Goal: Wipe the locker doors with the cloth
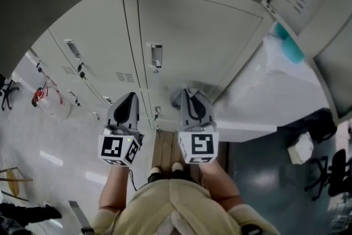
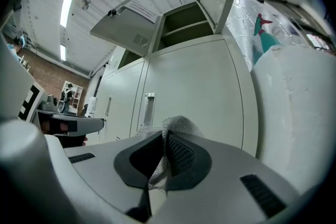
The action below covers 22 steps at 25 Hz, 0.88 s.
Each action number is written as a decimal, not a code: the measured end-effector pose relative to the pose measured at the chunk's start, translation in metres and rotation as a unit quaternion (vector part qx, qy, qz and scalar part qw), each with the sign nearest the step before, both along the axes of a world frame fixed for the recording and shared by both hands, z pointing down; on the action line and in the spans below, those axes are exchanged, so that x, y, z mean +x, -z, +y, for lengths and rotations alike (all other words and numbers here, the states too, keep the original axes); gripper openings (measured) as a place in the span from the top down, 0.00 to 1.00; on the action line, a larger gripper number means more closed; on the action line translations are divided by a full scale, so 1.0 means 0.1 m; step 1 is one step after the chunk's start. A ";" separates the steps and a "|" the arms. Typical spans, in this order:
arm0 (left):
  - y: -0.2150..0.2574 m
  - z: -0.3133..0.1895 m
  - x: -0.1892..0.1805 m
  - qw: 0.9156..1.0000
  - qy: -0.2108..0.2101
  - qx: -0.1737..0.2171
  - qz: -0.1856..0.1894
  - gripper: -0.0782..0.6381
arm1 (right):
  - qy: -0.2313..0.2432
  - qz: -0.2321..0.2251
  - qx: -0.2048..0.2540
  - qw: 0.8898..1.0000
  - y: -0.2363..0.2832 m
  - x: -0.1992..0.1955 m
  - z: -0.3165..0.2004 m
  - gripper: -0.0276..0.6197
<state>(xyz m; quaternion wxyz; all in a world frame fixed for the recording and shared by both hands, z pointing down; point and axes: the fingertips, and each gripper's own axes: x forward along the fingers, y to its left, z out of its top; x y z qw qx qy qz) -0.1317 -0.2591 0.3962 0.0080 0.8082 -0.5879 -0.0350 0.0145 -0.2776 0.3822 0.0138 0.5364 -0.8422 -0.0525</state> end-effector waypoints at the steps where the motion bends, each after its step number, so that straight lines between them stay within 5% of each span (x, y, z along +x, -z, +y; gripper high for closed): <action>1: -0.01 0.00 0.00 1.000 0.000 -0.001 -0.001 0.89 | 0.003 0.002 -0.003 1.000 -0.02 -0.02 0.00 0.95; 22: -0.20 0.13 -0.25 0.999 0.027 -0.024 0.001 0.89 | 0.047 0.012 -0.043 0.998 -0.29 -0.35 0.06 0.95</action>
